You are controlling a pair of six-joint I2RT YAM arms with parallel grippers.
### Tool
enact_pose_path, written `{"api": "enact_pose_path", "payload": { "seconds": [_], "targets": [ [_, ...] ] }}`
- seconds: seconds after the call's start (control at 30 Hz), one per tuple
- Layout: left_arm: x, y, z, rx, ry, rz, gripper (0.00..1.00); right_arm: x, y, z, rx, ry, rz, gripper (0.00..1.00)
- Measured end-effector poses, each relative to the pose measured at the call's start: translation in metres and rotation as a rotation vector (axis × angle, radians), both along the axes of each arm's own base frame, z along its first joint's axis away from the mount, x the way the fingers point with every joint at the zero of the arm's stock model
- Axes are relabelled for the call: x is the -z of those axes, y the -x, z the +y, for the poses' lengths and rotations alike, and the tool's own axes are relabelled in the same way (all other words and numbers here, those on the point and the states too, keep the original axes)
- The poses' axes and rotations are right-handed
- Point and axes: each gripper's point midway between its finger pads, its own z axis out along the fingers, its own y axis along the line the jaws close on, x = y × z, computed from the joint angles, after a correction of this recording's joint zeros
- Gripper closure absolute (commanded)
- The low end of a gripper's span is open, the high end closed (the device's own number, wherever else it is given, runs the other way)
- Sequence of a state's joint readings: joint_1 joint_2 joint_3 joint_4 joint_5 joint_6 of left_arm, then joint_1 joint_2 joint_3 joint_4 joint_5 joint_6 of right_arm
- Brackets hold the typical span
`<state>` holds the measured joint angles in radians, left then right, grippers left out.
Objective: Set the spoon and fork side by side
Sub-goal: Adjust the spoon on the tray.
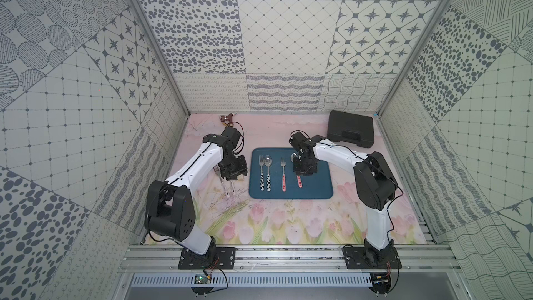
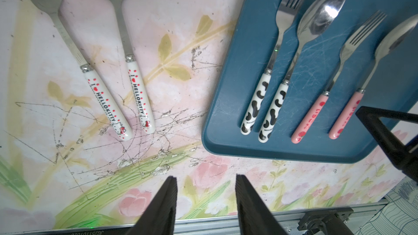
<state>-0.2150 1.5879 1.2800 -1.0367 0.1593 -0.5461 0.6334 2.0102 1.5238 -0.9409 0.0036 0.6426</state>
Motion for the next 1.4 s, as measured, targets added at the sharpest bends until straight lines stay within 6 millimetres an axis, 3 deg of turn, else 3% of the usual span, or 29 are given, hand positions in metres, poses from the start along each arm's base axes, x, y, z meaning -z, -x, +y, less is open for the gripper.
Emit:
{"api": "enact_pose_path", "payload": {
  "seconds": [0.27,0.73,1.17,1.4],
  "targets": [
    [0.001,0.001,0.000,0.000,-0.001,0.004,0.53,0.002,0.004,0.010,-0.020,-0.018,0.007,0.69],
    [0.005,0.004,0.002,-0.001,-0.009,0.016,0.53,0.016,0.010,0.007,-0.026,0.020,0.030,0.85],
    [0.004,0.007,0.003,-0.001,-0.009,0.011,0.53,0.017,0.025,0.030,-0.076,0.017,0.032,0.85],
    [0.004,0.007,0.003,-0.001,-0.009,0.011,0.53,0.016,0.022,0.039,-0.068,0.004,0.031,0.85]
  ]
}}
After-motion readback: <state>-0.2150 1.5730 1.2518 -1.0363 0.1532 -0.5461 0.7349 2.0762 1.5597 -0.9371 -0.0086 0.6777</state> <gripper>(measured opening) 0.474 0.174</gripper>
